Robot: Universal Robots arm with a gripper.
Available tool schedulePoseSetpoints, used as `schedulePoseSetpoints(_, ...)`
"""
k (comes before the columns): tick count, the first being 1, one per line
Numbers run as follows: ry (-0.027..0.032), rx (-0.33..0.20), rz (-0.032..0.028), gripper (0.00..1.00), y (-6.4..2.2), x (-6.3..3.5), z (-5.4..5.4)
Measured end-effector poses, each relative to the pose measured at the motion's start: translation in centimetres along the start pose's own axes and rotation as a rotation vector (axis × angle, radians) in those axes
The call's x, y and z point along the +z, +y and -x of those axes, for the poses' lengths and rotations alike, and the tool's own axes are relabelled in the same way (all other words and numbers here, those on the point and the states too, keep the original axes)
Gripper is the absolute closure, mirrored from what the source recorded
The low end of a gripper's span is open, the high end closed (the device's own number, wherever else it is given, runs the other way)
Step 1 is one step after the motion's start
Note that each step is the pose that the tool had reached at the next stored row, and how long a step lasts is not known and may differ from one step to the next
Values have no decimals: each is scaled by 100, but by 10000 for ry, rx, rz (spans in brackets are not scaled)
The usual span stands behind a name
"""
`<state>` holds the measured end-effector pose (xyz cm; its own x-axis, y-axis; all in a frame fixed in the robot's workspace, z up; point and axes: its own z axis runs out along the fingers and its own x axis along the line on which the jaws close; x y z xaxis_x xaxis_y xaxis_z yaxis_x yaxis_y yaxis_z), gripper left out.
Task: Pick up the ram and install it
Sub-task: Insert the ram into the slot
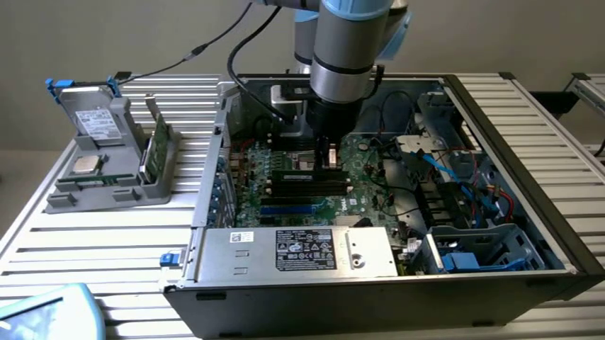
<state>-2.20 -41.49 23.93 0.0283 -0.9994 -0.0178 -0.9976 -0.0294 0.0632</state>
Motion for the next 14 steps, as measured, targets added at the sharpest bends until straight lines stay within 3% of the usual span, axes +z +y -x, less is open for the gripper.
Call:
schedulePoseSetpoints(3,2,0,-1,86,-3,52,0)
schedulePoseSetpoints(10,7,1,8,86,-3,60,0)
schedulePoseSetpoints(14,59,-75,19,86,-5,79,12)
